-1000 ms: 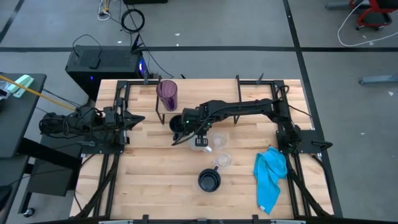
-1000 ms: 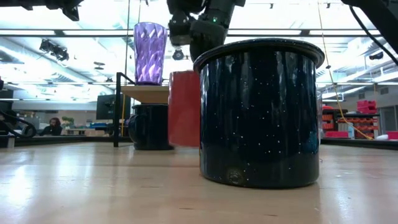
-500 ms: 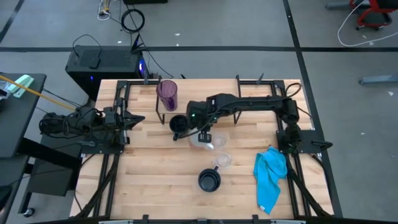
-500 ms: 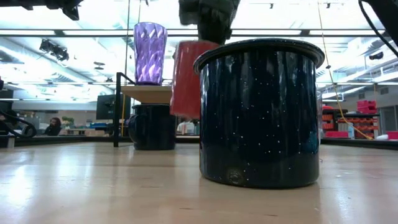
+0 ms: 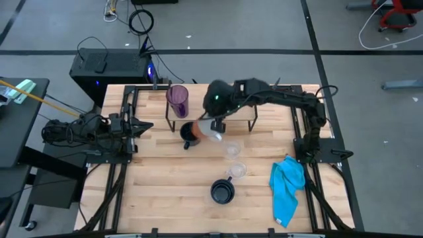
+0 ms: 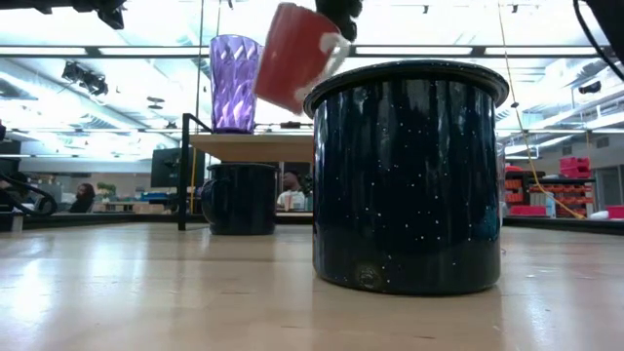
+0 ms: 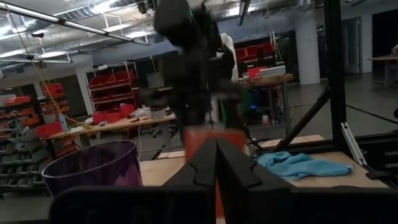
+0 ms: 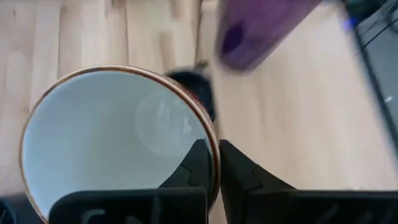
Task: Stack small to large cups/mugs on shelf
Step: Put the orange mug on the shelf
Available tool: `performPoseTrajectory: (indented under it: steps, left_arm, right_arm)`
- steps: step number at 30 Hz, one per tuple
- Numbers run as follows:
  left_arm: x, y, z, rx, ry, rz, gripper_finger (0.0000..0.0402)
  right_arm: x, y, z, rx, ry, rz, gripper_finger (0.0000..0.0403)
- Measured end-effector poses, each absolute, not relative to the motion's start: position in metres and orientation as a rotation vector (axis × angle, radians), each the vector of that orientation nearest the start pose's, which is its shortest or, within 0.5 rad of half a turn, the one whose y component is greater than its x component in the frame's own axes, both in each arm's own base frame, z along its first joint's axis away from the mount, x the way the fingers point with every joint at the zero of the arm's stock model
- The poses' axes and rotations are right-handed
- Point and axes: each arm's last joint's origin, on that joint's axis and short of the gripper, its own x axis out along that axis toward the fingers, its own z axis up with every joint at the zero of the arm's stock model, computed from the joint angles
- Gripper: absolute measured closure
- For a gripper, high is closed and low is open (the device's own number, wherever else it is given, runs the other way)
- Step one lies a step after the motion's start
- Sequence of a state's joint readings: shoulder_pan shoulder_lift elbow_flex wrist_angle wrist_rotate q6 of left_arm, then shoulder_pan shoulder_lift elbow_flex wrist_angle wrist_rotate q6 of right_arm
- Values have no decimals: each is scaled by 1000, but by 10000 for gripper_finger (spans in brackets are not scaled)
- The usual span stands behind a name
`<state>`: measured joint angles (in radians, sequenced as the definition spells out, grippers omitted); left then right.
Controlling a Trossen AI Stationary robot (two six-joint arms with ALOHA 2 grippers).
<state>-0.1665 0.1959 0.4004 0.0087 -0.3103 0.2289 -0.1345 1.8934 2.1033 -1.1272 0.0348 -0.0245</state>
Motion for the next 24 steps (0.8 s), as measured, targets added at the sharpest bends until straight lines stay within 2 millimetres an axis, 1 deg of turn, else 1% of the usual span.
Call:
performPoseTrajectory:
  steps: [3,7,10,14,19,24]
  left_arm:
    - [82,-5,284,178,-190,166,395]
    - [82,-5,284,180,-189,166,383]
    - [82,-5,284,181,-190,166,373]
    - [82,-5,284,181,-193,167,376]
    - [82,-5,284,193,-198,169,392]
    - [82,-5,284,193,-197,169,392]
  right_arm:
    - [386,-64,402,15,894,-162,387]
    - [385,-84,405,29,928,-204,387]
    - [388,-99,401,42,938,-237,387]
    - [397,-113,391,46,957,-244,387]
    - [399,-124,383,61,985,-242,387]
    - [397,-129,382,68,991,-252,387]
